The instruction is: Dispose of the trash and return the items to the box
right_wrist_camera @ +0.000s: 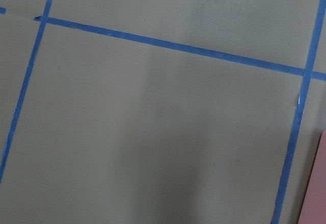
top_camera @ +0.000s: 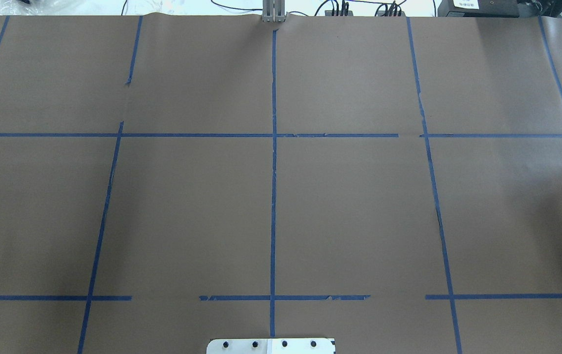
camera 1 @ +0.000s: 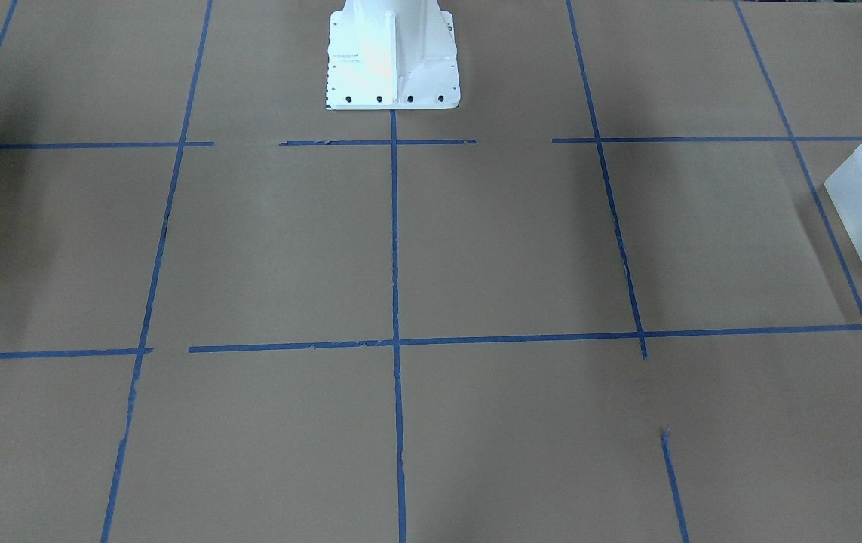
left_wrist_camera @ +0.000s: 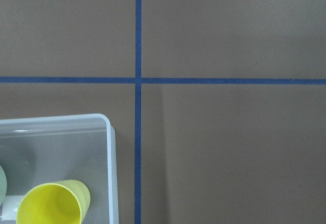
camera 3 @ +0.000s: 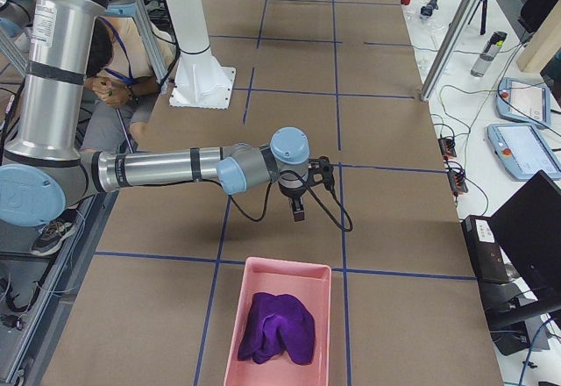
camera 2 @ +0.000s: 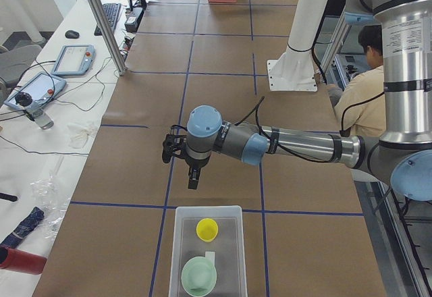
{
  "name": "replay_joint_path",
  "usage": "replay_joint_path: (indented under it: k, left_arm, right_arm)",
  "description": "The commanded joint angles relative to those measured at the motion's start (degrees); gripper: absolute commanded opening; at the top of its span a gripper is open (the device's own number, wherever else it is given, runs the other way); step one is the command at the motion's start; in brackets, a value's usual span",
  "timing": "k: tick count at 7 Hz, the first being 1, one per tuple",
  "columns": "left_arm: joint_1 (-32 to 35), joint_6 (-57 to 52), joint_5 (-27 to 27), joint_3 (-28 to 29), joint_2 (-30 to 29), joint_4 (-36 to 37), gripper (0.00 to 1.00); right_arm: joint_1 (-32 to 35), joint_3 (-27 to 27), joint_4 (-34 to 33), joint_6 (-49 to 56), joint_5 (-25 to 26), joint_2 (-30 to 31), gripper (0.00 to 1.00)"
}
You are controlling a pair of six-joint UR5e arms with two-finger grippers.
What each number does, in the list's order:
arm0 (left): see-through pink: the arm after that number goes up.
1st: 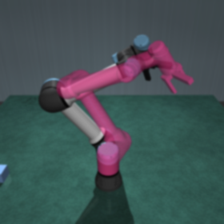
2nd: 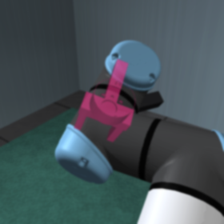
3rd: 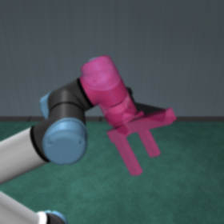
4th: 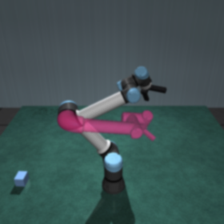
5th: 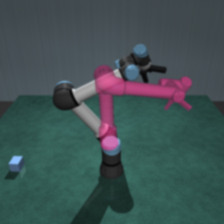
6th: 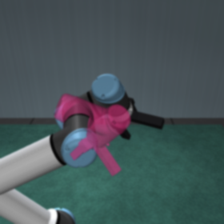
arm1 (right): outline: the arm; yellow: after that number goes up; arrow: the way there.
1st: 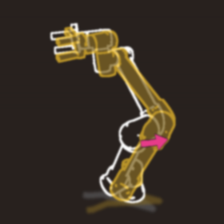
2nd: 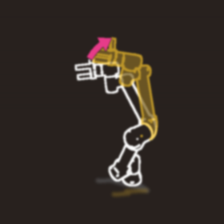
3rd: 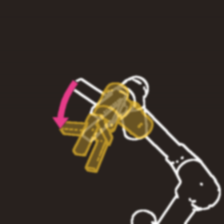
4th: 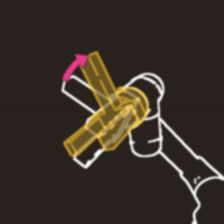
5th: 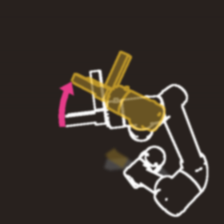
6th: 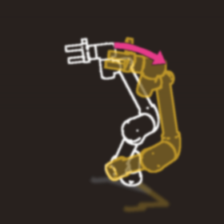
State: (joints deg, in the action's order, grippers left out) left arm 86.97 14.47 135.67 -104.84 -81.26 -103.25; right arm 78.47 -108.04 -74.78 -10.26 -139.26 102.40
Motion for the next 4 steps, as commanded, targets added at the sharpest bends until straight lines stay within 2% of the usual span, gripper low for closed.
replay_joint_path:
  k: [1,2,3,4]
  left_arm:
    - [0.04,-0.23,-0.40,0.78,1.18,0.33,1.00]
    - [-0.48,-5.01,-0.23,2.17,0.58,2.51,1.00]
    - [0.30,-14.46,-0.23,1.84,-0.56,13.06,1.00]
    - [1.87,-18.21,-0.05,2.10,-2.74,18.29,1.00]
  right_arm:
    - [1.77,0.71,-2.45,-0.38,-0.84,-1.92,1.00]
    - [4.04,2.29,-8.04,-0.21,-0.49,-4.55,1.00]
    - [5.80,3.17,-16.01,0.84,-0.22,-8.32,1.00]
    - [6.08,4.05,-16.70,2.42,0.65,-8.01,1.00]
